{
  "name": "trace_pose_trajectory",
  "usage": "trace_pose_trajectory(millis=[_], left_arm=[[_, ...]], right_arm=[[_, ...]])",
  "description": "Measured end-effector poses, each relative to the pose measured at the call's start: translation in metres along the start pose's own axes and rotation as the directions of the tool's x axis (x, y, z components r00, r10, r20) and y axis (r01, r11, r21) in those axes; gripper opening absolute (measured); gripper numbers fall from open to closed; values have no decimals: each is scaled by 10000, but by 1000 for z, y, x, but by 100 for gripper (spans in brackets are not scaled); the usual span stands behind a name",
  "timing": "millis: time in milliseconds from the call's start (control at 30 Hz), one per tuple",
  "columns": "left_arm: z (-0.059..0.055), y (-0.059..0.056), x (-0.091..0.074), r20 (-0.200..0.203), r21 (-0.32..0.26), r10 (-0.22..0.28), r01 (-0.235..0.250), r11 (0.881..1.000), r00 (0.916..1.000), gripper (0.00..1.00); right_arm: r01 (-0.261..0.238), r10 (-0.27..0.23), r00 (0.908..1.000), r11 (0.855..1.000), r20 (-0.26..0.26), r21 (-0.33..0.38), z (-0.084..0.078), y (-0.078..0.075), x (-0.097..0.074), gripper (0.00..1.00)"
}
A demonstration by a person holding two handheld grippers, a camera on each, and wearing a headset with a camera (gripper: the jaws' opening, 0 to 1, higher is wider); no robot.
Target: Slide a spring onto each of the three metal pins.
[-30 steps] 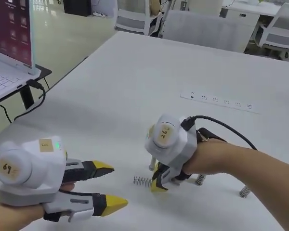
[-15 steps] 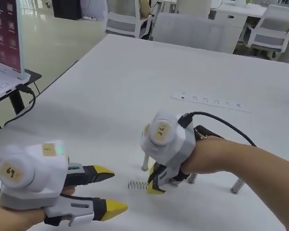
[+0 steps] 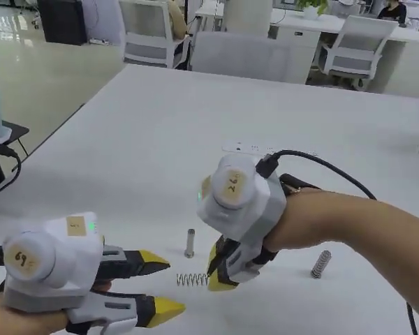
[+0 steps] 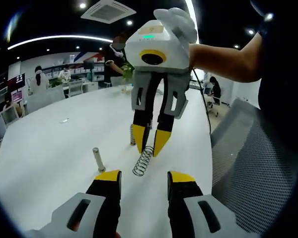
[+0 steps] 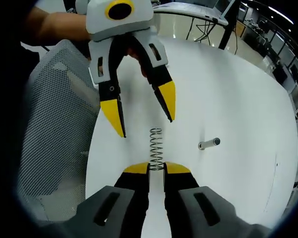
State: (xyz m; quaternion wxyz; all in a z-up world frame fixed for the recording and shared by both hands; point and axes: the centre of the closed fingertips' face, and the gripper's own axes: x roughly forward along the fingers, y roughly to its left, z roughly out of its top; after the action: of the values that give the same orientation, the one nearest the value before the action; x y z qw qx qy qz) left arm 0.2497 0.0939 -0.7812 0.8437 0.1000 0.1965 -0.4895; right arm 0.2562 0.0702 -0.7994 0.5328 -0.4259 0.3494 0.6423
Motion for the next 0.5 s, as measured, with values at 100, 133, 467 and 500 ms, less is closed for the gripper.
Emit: trace_pose_trajectory(millis=[100, 133, 467, 500], left_arm=[[6, -2, 4, 39, 229, -154, 153, 9996, 9999, 28], [8, -4, 5, 64, 335, -229, 226, 9992, 9997, 27], [15, -12, 12, 145, 890, -638, 623, 9941, 9979, 12], [15, -13, 12, 146, 945, -663, 646, 9934, 9977, 11]], right_arm=[[61, -61, 10000, 10000, -47, -54, -1, 2, -6, 8], [76, -77, 10000, 10000, -43, -52, -1, 3, -8, 8], [131, -133, 9998, 9998, -140, -121, -4, 9, -16, 8], [122, -124, 9998, 9999, -152, -119, -4, 10, -16, 8]])
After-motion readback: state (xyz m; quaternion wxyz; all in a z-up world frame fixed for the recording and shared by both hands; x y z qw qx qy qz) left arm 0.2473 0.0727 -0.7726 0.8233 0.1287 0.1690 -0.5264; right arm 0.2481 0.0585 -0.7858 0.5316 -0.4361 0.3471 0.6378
